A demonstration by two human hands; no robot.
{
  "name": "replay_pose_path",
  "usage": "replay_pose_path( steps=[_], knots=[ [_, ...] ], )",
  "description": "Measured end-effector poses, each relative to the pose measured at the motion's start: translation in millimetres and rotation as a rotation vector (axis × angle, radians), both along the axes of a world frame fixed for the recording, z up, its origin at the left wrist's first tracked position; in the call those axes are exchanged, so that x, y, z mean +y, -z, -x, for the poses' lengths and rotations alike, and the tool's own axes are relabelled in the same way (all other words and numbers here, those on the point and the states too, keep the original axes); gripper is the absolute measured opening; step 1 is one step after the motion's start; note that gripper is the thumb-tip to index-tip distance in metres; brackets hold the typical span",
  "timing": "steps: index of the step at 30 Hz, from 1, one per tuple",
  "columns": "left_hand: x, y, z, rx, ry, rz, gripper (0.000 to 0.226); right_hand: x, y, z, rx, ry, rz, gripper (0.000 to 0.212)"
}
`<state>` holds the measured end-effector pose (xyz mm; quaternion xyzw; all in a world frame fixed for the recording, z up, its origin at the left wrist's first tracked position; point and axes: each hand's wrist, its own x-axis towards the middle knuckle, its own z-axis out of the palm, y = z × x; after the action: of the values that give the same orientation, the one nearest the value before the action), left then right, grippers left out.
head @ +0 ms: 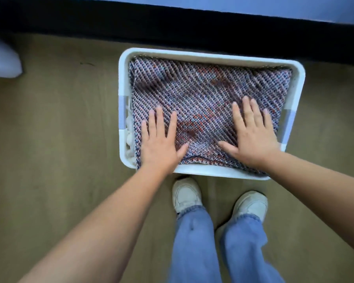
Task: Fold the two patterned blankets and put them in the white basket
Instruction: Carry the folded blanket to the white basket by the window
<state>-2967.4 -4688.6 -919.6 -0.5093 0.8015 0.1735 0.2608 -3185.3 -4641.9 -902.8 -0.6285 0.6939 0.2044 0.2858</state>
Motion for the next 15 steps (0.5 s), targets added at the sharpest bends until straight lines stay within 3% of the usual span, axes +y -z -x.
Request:
replay_pose_path(
  steps=[4, 9, 12, 15],
  knots=[
    [8.4, 14.4, -30.7, -0.101, -0.059, -0.058, 0.092, 31.3, 12.7, 9.2, 0.210, -0.073, -0.201, 0.122],
    [-14.6, 33.3, -38.6, -0.143, 0.064, -0.255, 0.108, 18.6, 28.1, 7.2, 0.347, -0.146, -0.316, 0.125],
    [-20.7, 20.5, -38.5, -0.170, 0.104, -0.300, 0.115, 17.9, 16.3, 7.8, 0.353, -0.176, -0.308, 0.119],
    [-19.1, -7.2, -28.3, -0.196, 0.107, -0.278, 0.112, 30.0, -13.2, 7.1, 0.275, -0.186, -0.279, 0.098]
  ],
)
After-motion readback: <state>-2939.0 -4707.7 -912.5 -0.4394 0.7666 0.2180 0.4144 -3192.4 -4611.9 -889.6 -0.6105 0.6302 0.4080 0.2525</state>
